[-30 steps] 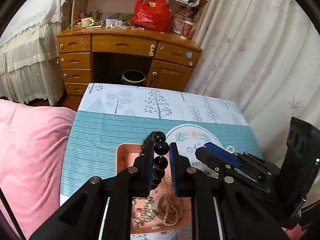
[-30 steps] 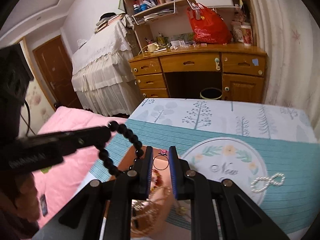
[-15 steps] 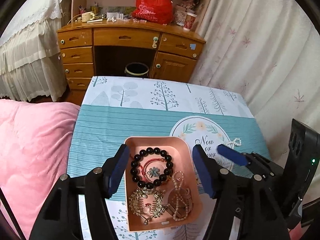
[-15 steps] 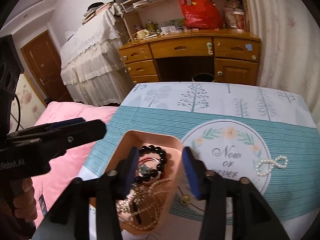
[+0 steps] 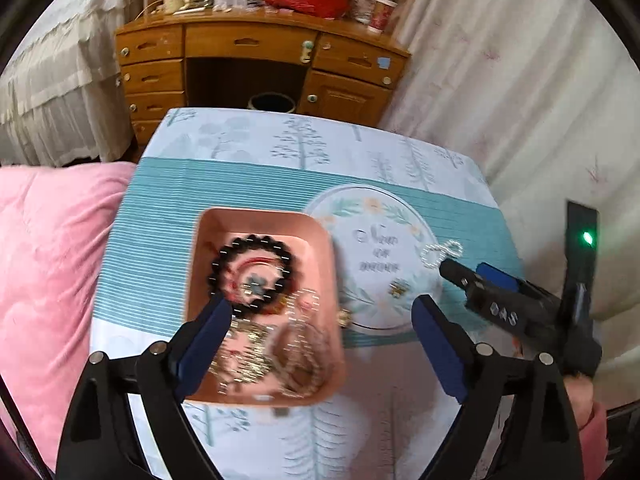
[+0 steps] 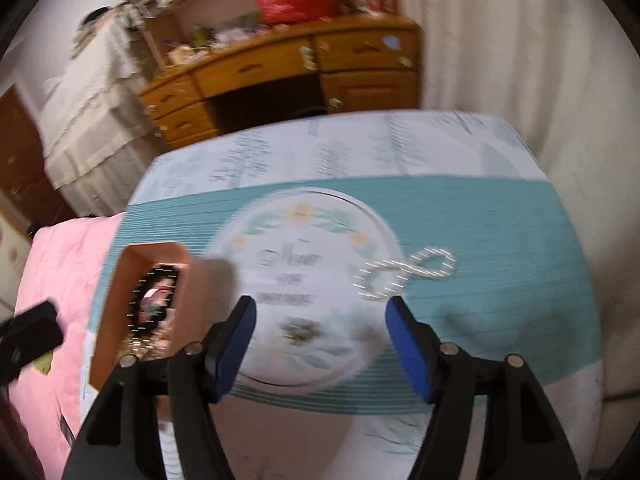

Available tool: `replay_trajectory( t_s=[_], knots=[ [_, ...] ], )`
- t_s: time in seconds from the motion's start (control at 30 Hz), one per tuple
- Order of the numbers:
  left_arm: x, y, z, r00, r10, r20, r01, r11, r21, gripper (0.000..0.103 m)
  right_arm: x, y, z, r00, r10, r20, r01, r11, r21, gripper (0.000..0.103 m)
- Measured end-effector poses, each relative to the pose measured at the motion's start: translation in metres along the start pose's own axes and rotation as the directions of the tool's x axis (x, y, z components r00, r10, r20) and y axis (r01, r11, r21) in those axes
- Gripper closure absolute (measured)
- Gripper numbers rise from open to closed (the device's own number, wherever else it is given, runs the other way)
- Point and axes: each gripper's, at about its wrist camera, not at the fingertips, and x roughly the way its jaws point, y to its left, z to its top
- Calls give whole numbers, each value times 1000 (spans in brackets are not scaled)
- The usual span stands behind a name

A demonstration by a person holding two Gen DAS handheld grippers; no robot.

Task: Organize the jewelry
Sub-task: 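Reach the left tool to the gold flower brooch while the right tool reaches the pearl loop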

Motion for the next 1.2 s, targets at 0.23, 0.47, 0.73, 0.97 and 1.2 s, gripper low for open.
replay_trajectory(
  t_s=[0.23,0.47,0.73,0.97,1.2],
  knots=[
    [12,-58,-14,996,-89,-28,90,996,25,12,0,-41,8,999,-27,-45,27,1000,9,32],
    [43,-101,-21,998,-39,-49,39,999,0,13,4,-74,29,996,-12,-87,8,999,-43,30],
    [91,-123,-28,995,97,6,-95,988,-121,13,24,-91,44,995,49,-83,-61,987,-151,30],
    [128,-127,-37,967,246,64,-235,962,-137,18,51,-86,41,988,88,-130,-120,955,-271,30],
    [150,-123,-42,949,314,36,-304,937,-174,28,61,-74,39,989,69,-128,-110,931,-349,30]
  ],
)
